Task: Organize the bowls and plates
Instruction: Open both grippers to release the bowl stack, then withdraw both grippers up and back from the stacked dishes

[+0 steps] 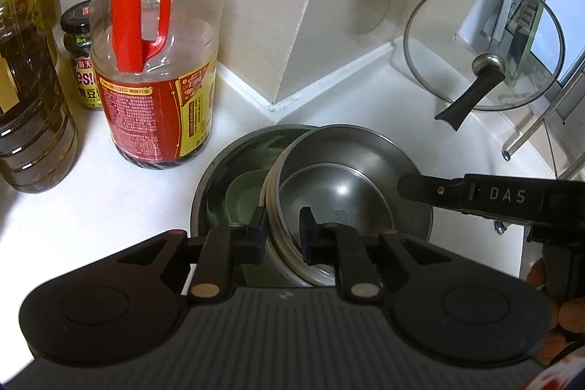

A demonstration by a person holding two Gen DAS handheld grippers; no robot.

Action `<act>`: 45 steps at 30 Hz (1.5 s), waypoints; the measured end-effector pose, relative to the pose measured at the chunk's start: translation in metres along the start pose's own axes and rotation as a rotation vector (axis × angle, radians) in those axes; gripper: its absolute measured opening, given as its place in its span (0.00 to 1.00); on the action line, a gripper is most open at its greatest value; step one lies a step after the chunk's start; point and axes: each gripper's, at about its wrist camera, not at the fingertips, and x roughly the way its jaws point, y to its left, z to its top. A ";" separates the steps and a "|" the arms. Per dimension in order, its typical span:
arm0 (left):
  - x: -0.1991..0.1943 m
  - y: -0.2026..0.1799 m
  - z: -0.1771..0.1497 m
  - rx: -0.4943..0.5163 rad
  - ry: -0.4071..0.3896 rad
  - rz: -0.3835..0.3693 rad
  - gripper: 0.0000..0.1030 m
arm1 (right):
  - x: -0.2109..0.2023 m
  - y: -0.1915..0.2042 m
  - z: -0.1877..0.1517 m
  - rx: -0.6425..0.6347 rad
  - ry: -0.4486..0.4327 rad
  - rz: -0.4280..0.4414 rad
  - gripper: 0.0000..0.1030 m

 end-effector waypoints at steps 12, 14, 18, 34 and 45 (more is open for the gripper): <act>-0.021 -0.009 0.001 0.033 -0.091 0.065 0.20 | -0.008 -0.003 -0.007 -0.014 -0.068 0.032 0.14; -0.031 -0.014 -0.001 0.052 -0.135 0.081 0.20 | -0.014 -0.002 -0.009 -0.025 -0.095 0.042 0.28; -0.056 -0.028 -0.017 0.126 -0.250 0.157 0.37 | -0.038 -0.002 -0.019 -0.074 -0.194 0.074 0.55; -0.109 -0.057 -0.105 0.146 -0.295 0.228 0.51 | -0.100 -0.021 -0.102 -0.185 -0.198 0.098 0.57; -0.131 -0.089 -0.169 0.057 -0.227 0.267 0.53 | -0.120 -0.040 -0.149 -0.175 -0.042 0.085 0.57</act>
